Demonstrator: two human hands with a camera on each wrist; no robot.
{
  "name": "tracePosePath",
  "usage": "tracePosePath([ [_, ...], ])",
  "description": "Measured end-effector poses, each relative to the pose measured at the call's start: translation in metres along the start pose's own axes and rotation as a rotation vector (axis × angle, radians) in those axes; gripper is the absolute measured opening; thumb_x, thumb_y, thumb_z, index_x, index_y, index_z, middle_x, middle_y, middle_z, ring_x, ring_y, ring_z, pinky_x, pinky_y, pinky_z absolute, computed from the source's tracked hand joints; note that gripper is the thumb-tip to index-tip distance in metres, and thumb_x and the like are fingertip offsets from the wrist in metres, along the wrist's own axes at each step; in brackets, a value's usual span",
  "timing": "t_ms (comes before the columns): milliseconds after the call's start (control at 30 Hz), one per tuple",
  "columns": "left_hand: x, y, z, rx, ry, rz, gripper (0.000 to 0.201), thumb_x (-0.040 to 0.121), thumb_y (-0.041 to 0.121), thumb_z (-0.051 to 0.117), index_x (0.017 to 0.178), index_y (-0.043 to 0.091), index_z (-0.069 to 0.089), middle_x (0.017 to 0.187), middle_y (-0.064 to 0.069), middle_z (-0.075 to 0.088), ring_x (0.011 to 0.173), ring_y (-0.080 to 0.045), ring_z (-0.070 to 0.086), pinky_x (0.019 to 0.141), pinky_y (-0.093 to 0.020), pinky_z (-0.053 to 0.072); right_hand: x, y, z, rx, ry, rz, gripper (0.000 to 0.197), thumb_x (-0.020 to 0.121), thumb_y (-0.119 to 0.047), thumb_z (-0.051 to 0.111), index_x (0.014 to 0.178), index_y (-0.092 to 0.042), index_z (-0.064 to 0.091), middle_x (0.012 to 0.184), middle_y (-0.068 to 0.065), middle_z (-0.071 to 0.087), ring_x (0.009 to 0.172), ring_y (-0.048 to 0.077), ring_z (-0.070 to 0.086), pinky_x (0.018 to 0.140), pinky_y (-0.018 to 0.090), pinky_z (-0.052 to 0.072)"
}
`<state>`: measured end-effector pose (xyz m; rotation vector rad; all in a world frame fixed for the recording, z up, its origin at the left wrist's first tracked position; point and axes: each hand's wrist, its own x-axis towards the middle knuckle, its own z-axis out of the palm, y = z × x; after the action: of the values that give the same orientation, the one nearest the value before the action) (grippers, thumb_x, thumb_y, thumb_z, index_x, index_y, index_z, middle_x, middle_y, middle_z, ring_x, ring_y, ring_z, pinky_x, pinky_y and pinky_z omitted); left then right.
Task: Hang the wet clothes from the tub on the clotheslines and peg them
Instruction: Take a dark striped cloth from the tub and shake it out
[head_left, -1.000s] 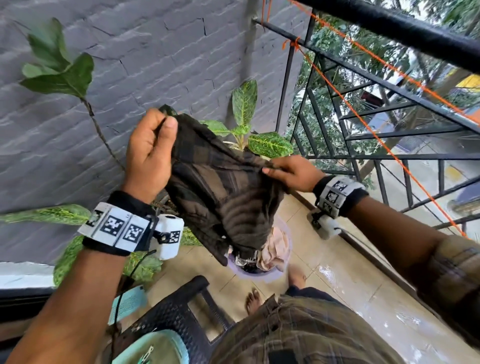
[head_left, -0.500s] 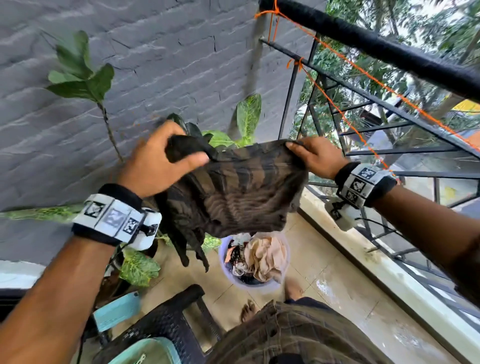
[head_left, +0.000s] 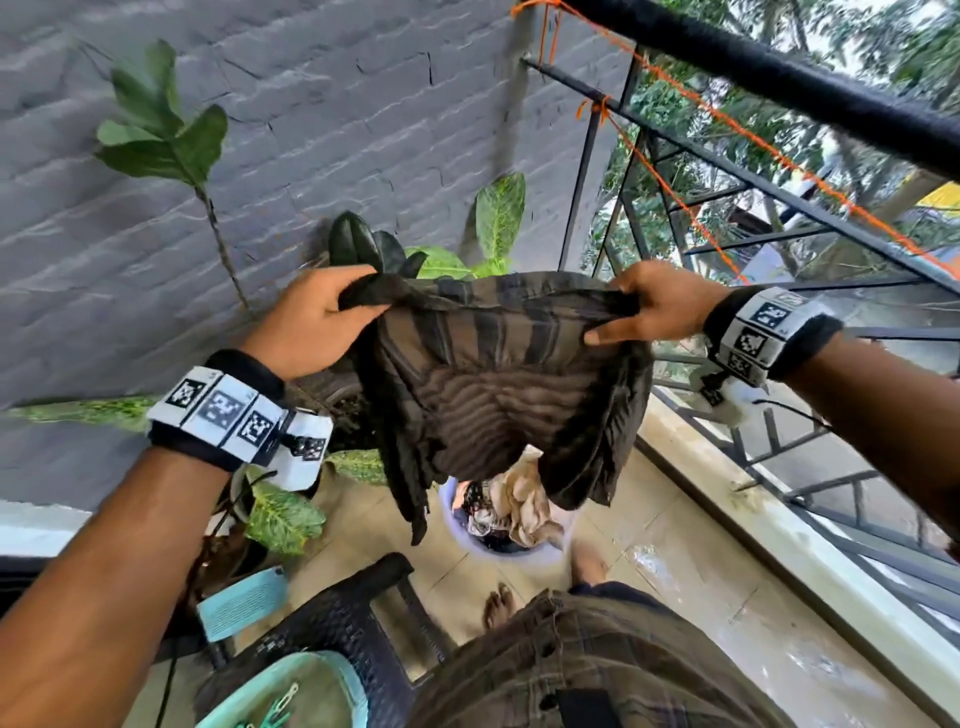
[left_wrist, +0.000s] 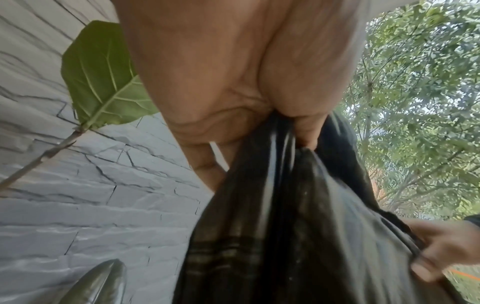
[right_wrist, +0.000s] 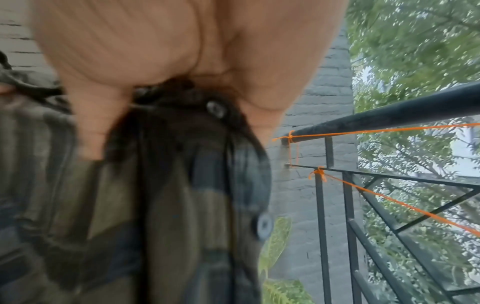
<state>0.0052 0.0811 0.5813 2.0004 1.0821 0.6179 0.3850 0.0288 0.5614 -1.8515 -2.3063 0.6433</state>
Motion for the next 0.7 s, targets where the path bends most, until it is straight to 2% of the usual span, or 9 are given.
tracePosePath([
  [67,-0.003,-0.001,0.002,-0.034,-0.02,-0.083,0.044,0.074,0.054,0.062,0.103,0.022,0.07,0.106,-0.007,0.072,0.101,-0.014,0.065,0.097,-0.044,0.049,-0.001,-0.002,-0.002,-0.031,0.118,-0.023,0.036,0.08,-0.052,0.074,0.066,-0.024,0.057,0.056,-0.001,0.052,0.06,0.029,0.052,0.059,0.029,0.037],
  [133,-0.005,-0.005,0.006,0.042,-0.073,-0.099,0.051,0.071,0.059,0.07,0.103,0.02,0.069,0.103,-0.003,0.073,0.1,-0.018,0.068,0.094,-0.045,0.053,-0.002,-0.005,-0.006,-0.042,0.262,0.01,0.036,0.076,-0.053,0.066,0.066,-0.02,0.055,0.055,0.001,0.051,0.061,0.032,0.051,0.06,0.031,0.035],
  [233,-0.01,-0.012,0.014,0.26,-0.248,-0.096,0.064,0.063,0.075,0.072,0.108,0.029,0.066,0.104,0.012,0.072,0.099,-0.008,0.067,0.091,-0.038,0.054,0.003,-0.001,-0.008,0.07,0.375,0.125,0.048,0.069,-0.051,0.057,0.079,-0.005,0.068,0.069,0.014,0.065,0.068,0.033,0.061,0.064,0.039,0.05],
  [300,-0.009,-0.018,0.02,0.425,-0.325,-0.129,0.073,0.063,0.08,0.066,0.116,0.03,0.067,0.11,0.01,0.072,0.104,-0.01,0.066,0.093,-0.038,0.053,0.005,0.003,-0.004,0.436,0.306,0.195,0.042,0.064,-0.047,0.064,0.078,-0.008,0.071,0.074,0.006,0.07,0.067,0.019,0.062,0.073,0.04,0.056],
  [400,-0.007,-0.025,0.022,0.528,-0.284,-0.158,0.045,0.082,0.059,0.064,0.109,0.023,0.07,0.1,-0.004,0.074,0.096,-0.024,0.067,0.086,-0.039,0.054,0.002,0.01,0.005,0.68,0.186,0.198,0.035,0.062,-0.044,0.076,0.077,-0.013,0.07,0.073,-0.007,0.07,0.069,0.007,0.061,0.074,0.035,0.05],
  [467,-0.011,-0.03,0.022,0.443,-0.265,-0.205,0.03,0.091,0.05,0.061,0.11,0.028,0.068,0.103,-0.002,0.073,0.099,-0.023,0.067,0.09,-0.038,0.052,-0.002,0.017,0.009,0.605,0.103,0.151,0.064,0.054,-0.066,0.08,0.086,-0.013,0.066,0.079,-0.003,0.066,0.074,0.009,0.058,0.075,0.034,0.047],
  [533,-0.021,-0.034,0.026,0.185,-0.279,-0.316,0.025,0.09,0.049,0.063,0.105,0.029,0.067,0.105,0.005,0.072,0.105,-0.017,0.066,0.097,-0.036,0.05,-0.01,0.018,0.01,0.483,-0.001,0.082,0.06,0.057,-0.075,0.074,0.083,-0.022,0.061,0.072,-0.012,0.06,0.068,0.003,0.054,0.068,0.024,0.044],
  [633,-0.032,-0.042,0.034,0.075,-0.294,-0.295,0.058,0.068,0.07,0.07,0.113,0.033,0.066,0.11,0.015,0.071,0.106,-0.005,0.065,0.101,-0.037,0.05,-0.027,0.014,0.012,0.305,-0.215,0.013,0.043,0.062,-0.071,0.074,0.078,-0.032,0.064,0.066,-0.015,0.062,0.06,-0.001,0.055,0.058,0.014,0.042],
  [700,-0.034,-0.042,0.038,0.177,-0.321,-0.219,0.078,0.058,0.076,0.074,0.121,0.033,0.059,0.116,0.012,0.069,0.109,-0.008,0.064,0.099,-0.041,0.051,-0.034,0.011,0.018,0.03,-0.372,-0.003,0.048,0.056,-0.073,0.077,0.08,-0.032,0.068,0.069,-0.011,0.066,0.064,0.008,0.06,0.06,0.02,0.046],
])
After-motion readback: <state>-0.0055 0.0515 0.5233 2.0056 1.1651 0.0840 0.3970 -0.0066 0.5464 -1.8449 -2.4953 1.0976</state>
